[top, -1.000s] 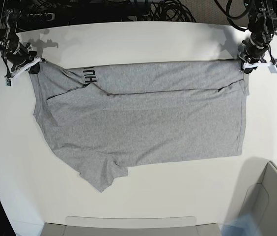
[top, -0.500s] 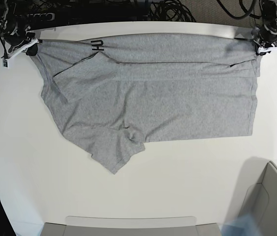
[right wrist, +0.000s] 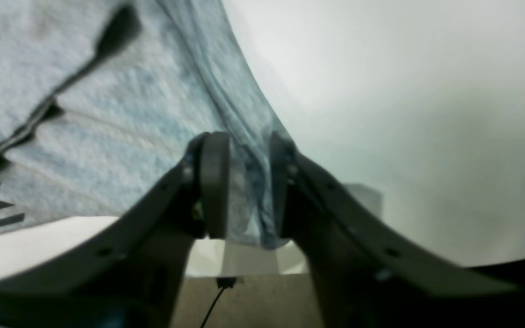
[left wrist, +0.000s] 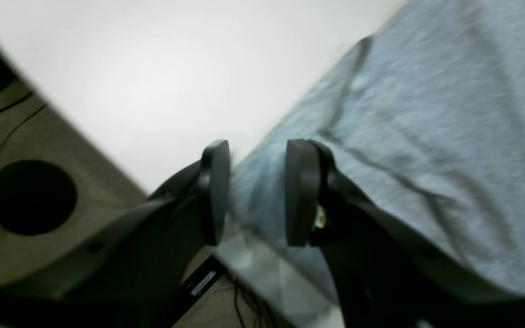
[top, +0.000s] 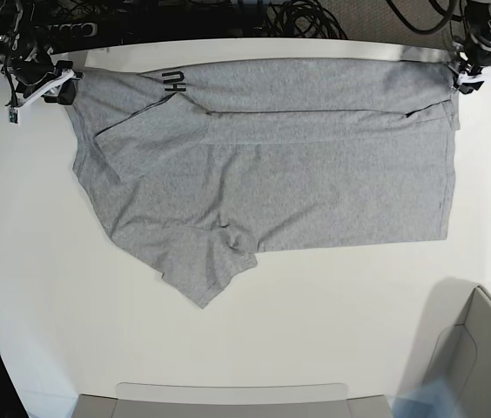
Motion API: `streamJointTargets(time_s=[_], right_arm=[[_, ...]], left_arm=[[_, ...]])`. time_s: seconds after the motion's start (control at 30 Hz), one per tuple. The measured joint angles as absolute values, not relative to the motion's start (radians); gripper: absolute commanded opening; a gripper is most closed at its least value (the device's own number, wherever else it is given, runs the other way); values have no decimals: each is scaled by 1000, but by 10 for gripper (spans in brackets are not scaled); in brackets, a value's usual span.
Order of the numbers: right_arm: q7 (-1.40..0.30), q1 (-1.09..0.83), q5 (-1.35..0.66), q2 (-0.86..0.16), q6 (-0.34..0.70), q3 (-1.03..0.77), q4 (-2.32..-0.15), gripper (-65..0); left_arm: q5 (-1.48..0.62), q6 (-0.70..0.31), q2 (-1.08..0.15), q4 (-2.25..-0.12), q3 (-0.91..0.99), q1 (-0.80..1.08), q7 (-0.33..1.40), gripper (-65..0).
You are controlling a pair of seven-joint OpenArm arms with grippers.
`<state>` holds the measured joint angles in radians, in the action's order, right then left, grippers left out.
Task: Fold the T-shirt properly
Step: 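Raise both grippers away from the shirt, then reach both grippers to the hem corners and grasp them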
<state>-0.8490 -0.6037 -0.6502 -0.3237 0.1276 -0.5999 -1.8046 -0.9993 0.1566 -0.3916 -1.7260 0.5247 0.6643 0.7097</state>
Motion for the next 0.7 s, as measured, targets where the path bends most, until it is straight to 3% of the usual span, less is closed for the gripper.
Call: streamJointTargets(time_s=[0.4,0.57,0.7], right_arm=[[-850,-602,-650,-326,125,-679,-2003,-429],[-860,-381,-646,-350,130,-657,-1963,-429],[-854,-87,-543,-366,126,-455,-1797,-429]], left_arm=[[-1000,157,-397,-1891,661,685,704,-435],[-993,160,-385,-1882,661,562,723,-435],[-975,152,-386,-1891,661,426,791,-435]])
